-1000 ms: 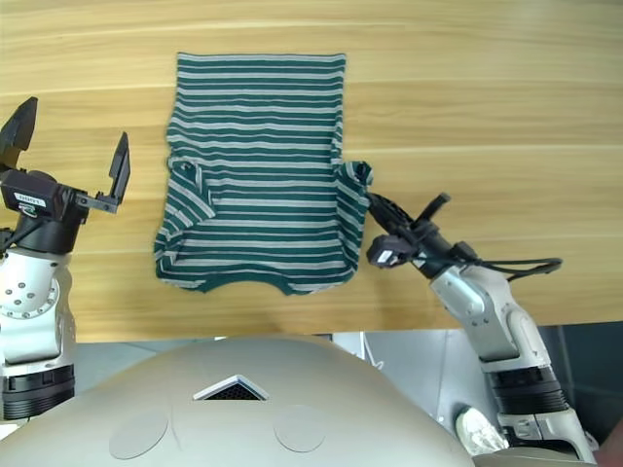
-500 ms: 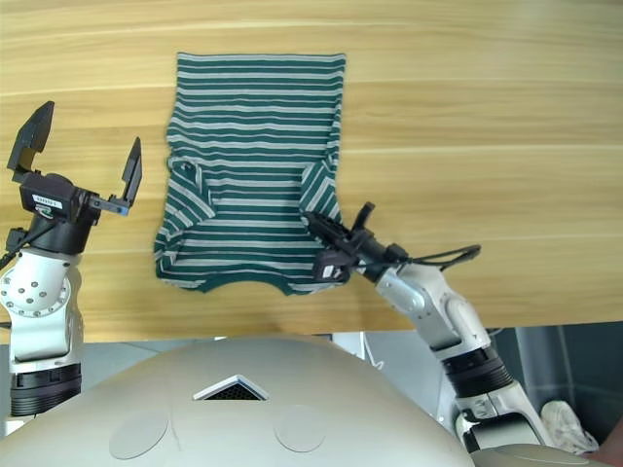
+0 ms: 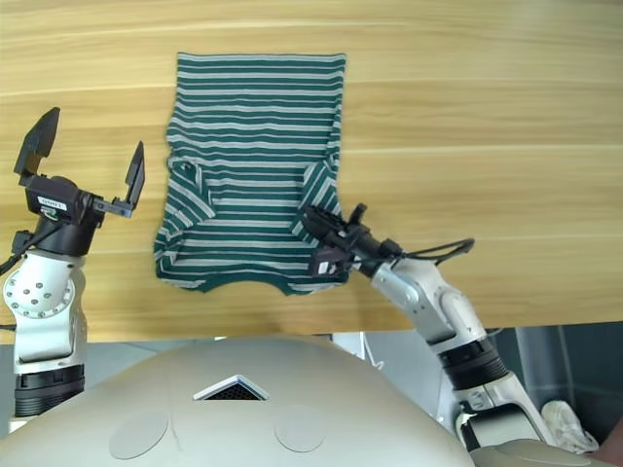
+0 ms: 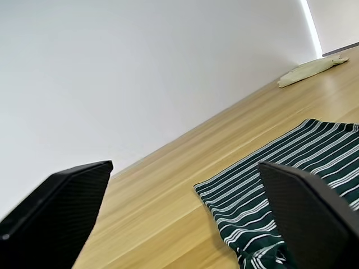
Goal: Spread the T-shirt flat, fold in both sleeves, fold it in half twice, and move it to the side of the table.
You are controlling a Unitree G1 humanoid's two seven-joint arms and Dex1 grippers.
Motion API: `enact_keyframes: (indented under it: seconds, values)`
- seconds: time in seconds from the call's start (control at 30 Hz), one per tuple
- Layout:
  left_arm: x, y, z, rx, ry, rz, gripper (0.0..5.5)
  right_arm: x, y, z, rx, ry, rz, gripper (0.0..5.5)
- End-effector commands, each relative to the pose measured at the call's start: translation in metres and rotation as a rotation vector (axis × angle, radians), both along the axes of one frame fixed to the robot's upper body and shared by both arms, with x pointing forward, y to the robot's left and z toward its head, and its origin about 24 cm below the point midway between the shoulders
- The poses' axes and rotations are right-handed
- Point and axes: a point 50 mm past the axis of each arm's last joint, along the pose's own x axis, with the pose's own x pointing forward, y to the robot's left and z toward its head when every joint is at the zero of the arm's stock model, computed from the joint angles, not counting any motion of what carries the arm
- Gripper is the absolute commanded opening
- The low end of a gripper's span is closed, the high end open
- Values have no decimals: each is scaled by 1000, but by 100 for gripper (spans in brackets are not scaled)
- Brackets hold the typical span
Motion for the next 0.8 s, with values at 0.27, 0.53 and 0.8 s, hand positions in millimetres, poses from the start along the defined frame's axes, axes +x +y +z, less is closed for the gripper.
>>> enact_keyframes:
  seconds: [0.27, 0.53, 0.8]
  values:
    - [-49, 99, -39, 560, 460, -92, 484, 16, -73, 71, 273, -66, -210, 209]
    - [-76, 48, -58, 581, 667, -678, 484, -29, -134, 34, -77, 174, -280, 209]
    - [-68, 19, -68, 597, 662, -870, 484, -52, -133, 14, -147, 301, -230, 209]
